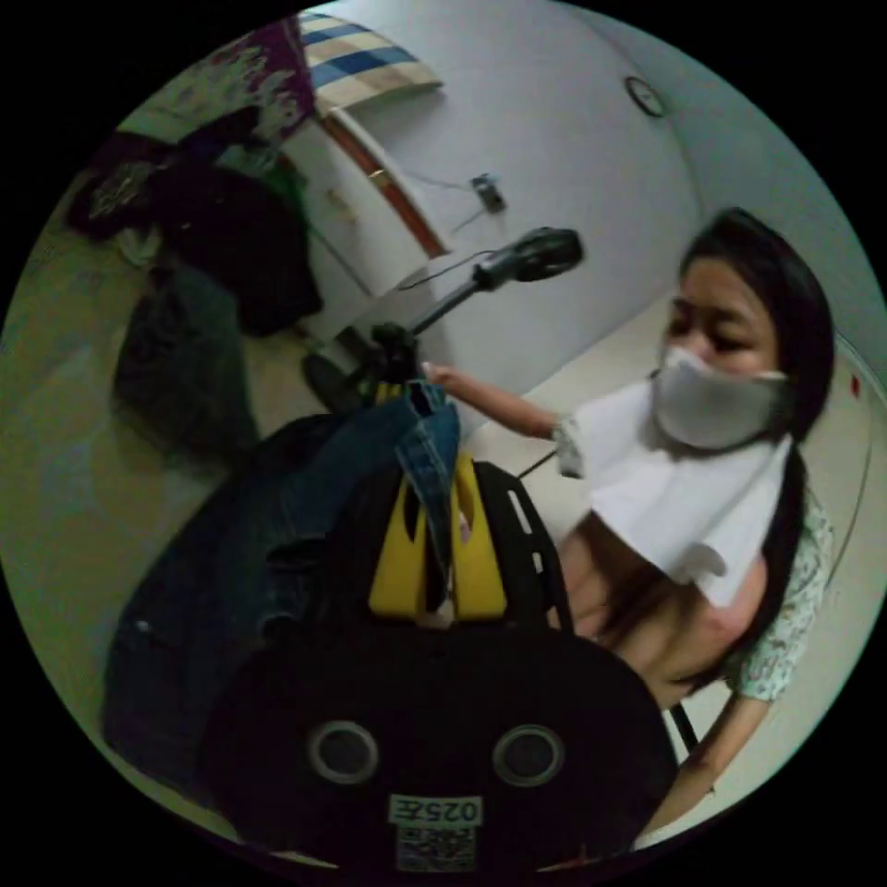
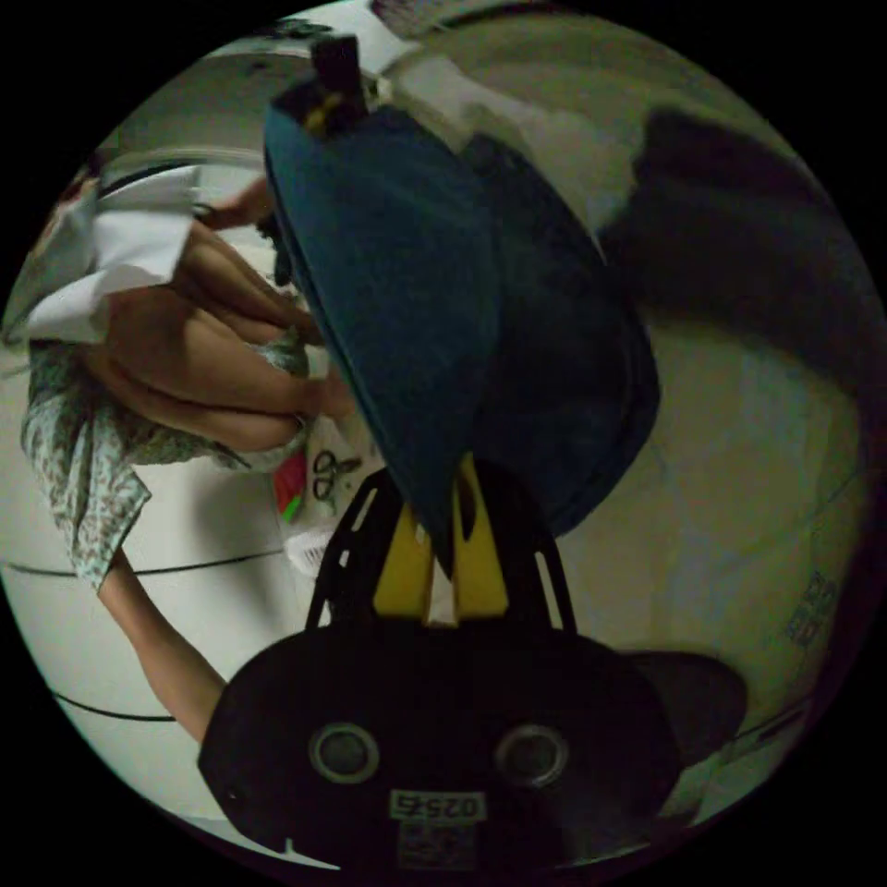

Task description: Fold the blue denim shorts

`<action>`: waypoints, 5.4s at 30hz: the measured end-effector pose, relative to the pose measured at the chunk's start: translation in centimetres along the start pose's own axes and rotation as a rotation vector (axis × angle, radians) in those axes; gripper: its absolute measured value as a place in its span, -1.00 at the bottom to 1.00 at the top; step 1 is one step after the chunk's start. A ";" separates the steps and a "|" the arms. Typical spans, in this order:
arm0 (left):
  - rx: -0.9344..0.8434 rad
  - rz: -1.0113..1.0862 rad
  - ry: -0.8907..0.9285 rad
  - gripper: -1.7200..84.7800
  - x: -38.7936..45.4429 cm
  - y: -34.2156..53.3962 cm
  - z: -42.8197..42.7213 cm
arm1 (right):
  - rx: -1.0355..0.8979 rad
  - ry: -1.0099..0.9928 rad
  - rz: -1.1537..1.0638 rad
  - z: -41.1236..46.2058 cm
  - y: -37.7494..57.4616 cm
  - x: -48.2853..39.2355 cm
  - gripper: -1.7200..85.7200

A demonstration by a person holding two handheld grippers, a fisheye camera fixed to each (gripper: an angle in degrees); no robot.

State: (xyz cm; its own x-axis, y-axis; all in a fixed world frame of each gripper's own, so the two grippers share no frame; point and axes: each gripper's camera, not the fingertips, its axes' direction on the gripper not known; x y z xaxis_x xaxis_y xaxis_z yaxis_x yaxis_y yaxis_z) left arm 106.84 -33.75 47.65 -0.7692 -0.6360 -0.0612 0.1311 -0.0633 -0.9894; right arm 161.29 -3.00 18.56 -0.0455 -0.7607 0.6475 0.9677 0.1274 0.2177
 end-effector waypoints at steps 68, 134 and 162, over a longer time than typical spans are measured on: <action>-0.006 -0.710 -0.658 -0.98 15.2 12.8 9.5 | 0.393 1.153 0.951 48.9 14.0 -21.7 -0.65; 0.073 -0.502 -1.006 -0.92 31.4 15.9 -7.7 | 0.659 0.376 0.632 42.5 -5.0 -12.3 -0.67; 0.095 -0.502 -1.014 -0.87 27.8 6.0 -14.9 | 0.578 0.074 0.240 29.8 -2.4 -5.9 -0.65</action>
State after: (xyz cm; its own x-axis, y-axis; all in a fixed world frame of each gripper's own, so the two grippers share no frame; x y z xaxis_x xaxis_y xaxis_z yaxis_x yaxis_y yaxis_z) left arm 76.92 -40.34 38.02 0.1070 -0.8490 0.5175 0.0302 -0.5175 -0.8552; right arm 151.82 20.10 35.96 0.1934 -0.7073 0.6799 0.6574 0.6079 0.4454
